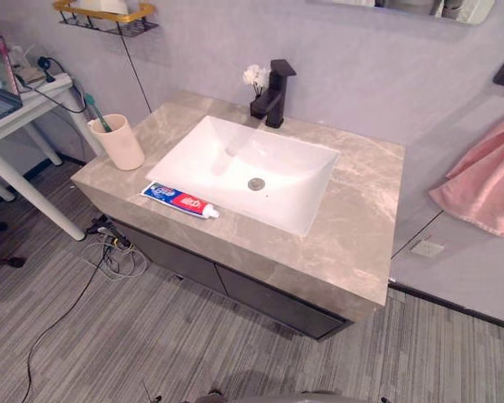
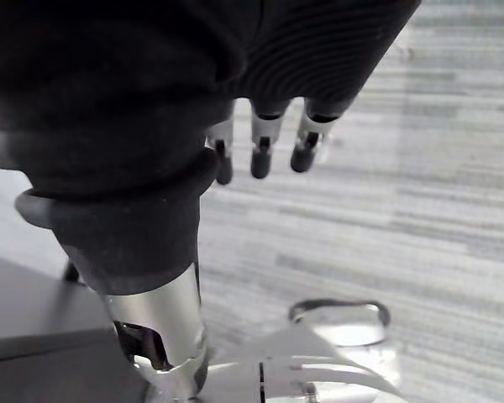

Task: Organize washtable

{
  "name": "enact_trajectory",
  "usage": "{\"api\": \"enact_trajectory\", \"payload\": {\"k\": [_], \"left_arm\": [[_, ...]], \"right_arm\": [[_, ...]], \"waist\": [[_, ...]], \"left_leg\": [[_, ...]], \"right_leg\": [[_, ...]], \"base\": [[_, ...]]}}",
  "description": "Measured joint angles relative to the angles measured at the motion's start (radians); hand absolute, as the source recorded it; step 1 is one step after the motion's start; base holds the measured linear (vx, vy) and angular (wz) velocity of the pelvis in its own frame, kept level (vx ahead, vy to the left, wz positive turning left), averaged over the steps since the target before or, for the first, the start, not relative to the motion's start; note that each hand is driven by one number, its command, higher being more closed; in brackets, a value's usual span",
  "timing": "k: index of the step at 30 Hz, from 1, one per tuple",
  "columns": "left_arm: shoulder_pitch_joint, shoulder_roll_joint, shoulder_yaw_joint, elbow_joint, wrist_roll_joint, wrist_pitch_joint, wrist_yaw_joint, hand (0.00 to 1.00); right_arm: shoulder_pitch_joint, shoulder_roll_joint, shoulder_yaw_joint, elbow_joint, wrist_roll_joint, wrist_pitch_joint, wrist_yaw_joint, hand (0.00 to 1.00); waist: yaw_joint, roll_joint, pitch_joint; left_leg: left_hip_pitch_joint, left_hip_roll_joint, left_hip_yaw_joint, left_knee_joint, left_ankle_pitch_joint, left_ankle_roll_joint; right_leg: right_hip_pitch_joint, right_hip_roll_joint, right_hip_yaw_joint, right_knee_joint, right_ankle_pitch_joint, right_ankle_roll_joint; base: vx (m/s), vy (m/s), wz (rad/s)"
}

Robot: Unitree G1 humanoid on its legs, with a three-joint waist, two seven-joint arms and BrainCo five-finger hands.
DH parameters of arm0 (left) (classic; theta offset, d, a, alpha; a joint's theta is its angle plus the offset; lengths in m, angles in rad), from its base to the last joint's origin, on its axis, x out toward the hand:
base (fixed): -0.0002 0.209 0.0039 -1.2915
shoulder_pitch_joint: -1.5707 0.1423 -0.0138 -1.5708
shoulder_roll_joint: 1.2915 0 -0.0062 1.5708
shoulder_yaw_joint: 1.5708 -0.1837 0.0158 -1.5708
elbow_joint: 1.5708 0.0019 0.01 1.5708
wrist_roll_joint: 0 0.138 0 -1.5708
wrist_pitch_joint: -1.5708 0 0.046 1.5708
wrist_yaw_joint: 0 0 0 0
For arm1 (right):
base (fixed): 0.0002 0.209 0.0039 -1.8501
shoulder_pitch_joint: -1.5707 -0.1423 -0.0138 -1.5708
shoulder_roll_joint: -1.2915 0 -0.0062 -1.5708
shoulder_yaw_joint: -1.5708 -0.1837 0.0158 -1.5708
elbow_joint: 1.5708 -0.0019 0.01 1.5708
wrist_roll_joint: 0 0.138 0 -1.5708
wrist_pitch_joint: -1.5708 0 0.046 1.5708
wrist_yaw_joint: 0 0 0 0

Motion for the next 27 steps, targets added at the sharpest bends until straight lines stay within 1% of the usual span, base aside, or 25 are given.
{"api": "enact_trajectory", "payload": {"k": [4,6,7,8,9,10,11,12,13,14,15,16,17,18,19,20,21,22,23,24,25,26,27], "left_arm": [[0.0,0.016,-0.026,0.001,0.0,-0.001,-0.002,0.0],[-0.001,0.022,-0.023,0.0,0.001,-0.001,-0.001,0.0],[-0.001,0.022,0.003,-0.003,-0.002,-0.005,-0.001,0.0],[0.002,0.015,0.025,-0.022,-0.003,-0.008,-0.009,0.0],[0.001,0.014,0.032,-0.025,-0.003,-0.009,-0.019,0.0],[0.002,0.006,0.045,-0.04,-0.005,-0.008,-0.025,0.0],[0.001,-0.002,0.062,-0.044,-0.011,-0.011,-0.024,0.0],[0.002,-0.003,0.069,-0.043,-0.015,-0.011,-0.017,0.0],[0.008,-0.01,0.073,-0.037,-0.023,-0.004,-0.016,0.0],[0.02,-0.013,0.066,-0.039,-0.027,-0.007,-0.015,0.0],[0.023,-0.011,0.06,-0.039,-0.035,-0.007,-0.015,0.0],[0.03,-0.009,0.053,-0.037,-0.045,-0.007,-0.01,0.0],[0.03,-0.009,0.045,-0.036,-0.046,-0.008,-0.007,0.0],[0.029,-0.01,0.037,-0.035,-0.047,-0.007,-0.006,0.0],[0.033,-0.013,0.018,-0.028,-0.047,-0.008,-0.012,0.0],[0.033,-0.007,0.005,-0.022,-0.046,-0.009,-0.014,0.0],[0.029,0.018,-0.004,-0.017,-0.045,-0.013,-0.017,0.0],[0.027,0.025,-0.004,-0.016,-0.044,-0.012,-0.019,0.0],[0.025,0.027,-0.008,-0.015,-0.042,-0.012,-0.019,0.0],[0.019,0.035,-0.034,-0.014,-0.039,-0.009,-0.019,0.0],[0.018,0.036,-0.038,-0.012,-0.036,-0.008,-0.018,0.0],[0.018,0.036,-0.041,-0.012,-0.017,-0.007,-0.017,0.0],[0.018,0.038,-0.06,-0.011,0.01,-0.005,-0.015,0.0]], "right_arm": [[-0.004,0.001,0.001,0.001,0.001,0.0,-0.001,0.0],[-0.011,0.006,0.001,0.002,0.002,0.0,-0.001,0.0],[-0.017,0.01,0.003,0.003,0.002,0.0,0.0,0.0],[-0.018,0.009,0.01,0.01,0.0,0.0,0.0,0.0],[-0.018,0.008,0.013,0.012,-0.002,0.0,0.0,0.0],[-0.017,0.007,0.015,0.009,-0.008,0.0,0.0,0.0],[-0.016,0.01,0.015,0.003,-0.011,0.002,0.0,0.0],[-0.017,0.006,0.014,-0.004,-0.011,0.002,-0.001,0.0],[-0.015,-0.005,0.013,-0.02,-0.011,0.002,0.0,0.0],[-0.012,-0.008,0.013,-0.021,-0.009,0.001,-0.001,0.0],[-0.009,-0.008,0.013,-0.021,-0.009,0.002,-0.001,0.0],[0.0,-0.01,0.012,-0.021,-0.009,0.001,-0.001,0.0],[0.016,-0.016,0.012,-0.02,-0.009,0.002,-0.001,0.0],[0.024,-0.021,0.013,-0.02,-0.009,0.002,-0.001,0.0],[0.034,-0.033,0.009,-0.015,-0.009,0.006,-0.002,0.0],[0.028,-0.033,0.001,-0.004,-0.009,0.01,-0.002,0.0],[0.017,-0.011,-0.002,0.031,-0.009,0.02,0.005,0.0],[0.027,-0.006,-0.012,0.031,-0.009,0.02,0.002,0.0],[0.029,-0.003,-0.029,0.032,-0.007,0.021,0.002,0.0],[0.007,0.006,-0.052,0.038,0.002,0.02,-0.001,0.0],[0.0,0.008,-0.076,0.037,0.004,0.02,-0.001,0.0],[-0.002,0.01,-0.089,0.034,0.002,0.02,0.002,0.0],[0.002,0.025,-0.101,0.016,0.002,0.021,0.003,0.0]], "waist": [[0.004,-0.008,0.004],[0.009,-0.023,0.021],[0.026,-0.031,0.04],[0.038,-0.048,0.045],[0.044,-0.043,0.049],[0.052,-0.045,0.053],[0.058,-0.058,0.054],[0.057,-0.047,0.055],[0.049,-0.03,0.058],[0.04,-0.023,0.06],[0.027,-0.024,0.06],[0.021,-0.024,0.06],[0.02,-0.018,0.058],[0.018,-0.009,0.055],[0.024,0.022,0.044],[0.009,0.015,0.04],[-0.006,-0.021,0.039],[-0.003,-0.035,0.031],[0.001,-0.039,0.028],[-0.009,-0.039,0.028],[-0.01,-0.044,0.025],[-0.011,-0.041,0.023],[-0.023,-0.028,0.026]], "left_leg": [[0.005,-0.013,0.009,0.001,0.001,0.001],[0.001,-0.015,-0.004,0.038,-0.002,0.003],[-0.021,-0.015,-0.045,0.109,-0.004,0.003],[-0.046,-0.014,-0.089,0.191,-0.007,-0.001],[-0.061,-0.011,-0.11,0.233,-0.008,-0.002],[-0.084,-0.003,-0.138,0.313,-0.01,0.0],[-0.117,0.005,-0.17,0.387,-0.03,-0.002],[-0.127,0.009,-0.189,0.415,-0.055,0.004],[-0.136,0.033,-0.208,0.434,-0.077,0.024],[-0.146,0.058,-0.233,0.427,-0.08,0.029],[-0.154,0.063,-0.259,0.419,-0.08,0.029],[-0.163,0.076,-0.303,0.397,-0.079,0.031],[-0.163,0.08,-0.349,0.363,-0.072,0.043],[-0.163,0.076,-0.372,0.337,-0.063,0.059],[-0.135,0.033,-0.406,0.3,-0.183,0.046],[-0.139,0.024,-0.409,0.291,-0.212,-0.025],[-0.157,-0.015,-0.406,0.354,-0.231,-0.031],[-0.165,-0.041,-0.4,0.394,-0.247,-0.038],[-0.174,-0.055,-0.396,0.424,-0.263,-0.041],[-0.186,-0.079,-0.381,0.478,-0.298,-0.026],[-0.184,-0.082,-0.36,0.497,-0.317,-0.013],[-0.177,-0.084,-0.34,0.513,-0.33,-0.002],[-0.179,-0.083,-0.331,0.525,-0.34,0.004]], "right_leg": [[0.014,-0.009,0.022,-0.034,0.027,0.011],[0.014,-0.014,0.047,-0.032,0.03,0.015],[0.01,-0.019,0.076,-0.025,0.033,0.015],[0.011,-0.023,0.107,-0.021,0.038,0.016],[0.009,-0.025,0.122,-0.015,0.038,0.017],[0.005,-0.037,0.147,-0.003,0.031,0.019],[-0.002,-0.037,0.185,0.008,0.019,0.013],[-0.007,-0.035,0.201,0.011,0.015,0.016],[-0.012,-0.035,0.232,0.011,0.009,0.025],[-0.023,-0.044,0.271,0.016,0.002,0.037],[-0.032,-0.055,0.283,0.023,-0.005,0.047],[-0.055,-0.074,0.315,0.044,-0.016,0.066],[-0.069,-0.097,0.343,0.064,-0.029,0.087],[-0.079,-0.108,0.353,0.07,-0.037,0.1],[-0.094,-0.132,0.376,0.089,-0.058,0.136],[-0.111,-0.135,0.387,0.129,-0.078,0.161],[-0.136,-0.109,0.374,0.291,-0.102,0.191],[-0.127,-0.119,0.338,0.284,-0.113,0.155],[-0.124,-0.133,0.342,0.263,-0.111,0.163],[-0.103,-0.16,0.364,0.213,-0.096,0.189],[-0.089,-0.17,0.376,0.191,-0.078,0.197],[-0.082,-0.174,0.391,0.171,-0.053,0.194],[-0.074,-0.177,0.39,0.152,-0.015,0.189]], "base": [[-0.01,0.067,-0.08],[-0.02,0.06,-0.32],[-0.05,0.013,-0.63],[-0.07,0.019,-0.64],[-0.08,0.059,-0.63],[-0.09,0.124,-0.66],[-0.1,0.145,-0.7],[-0.1,0.169,-0.79],[-0.08,0.206,-0.78],[-0.06,0.229,-0.74],[-0.03,0.301,-0.63],[-0.01,0.401,-0.57],[0.01,0.442,-0.51],[0.01,0.533,-0.48],[0.02,0.43,-0.22],[0.09,0.495,-0.11],[0.14,0.294,0.03],[0.15,0.247,-0.11],[0.08,0.288,-0.26],[0.01,0.385,-0.34],[-0.02,0.461,-0.46],[-0.06,0.308,-0.53],[-0.07,0.321,-0.53]]}}
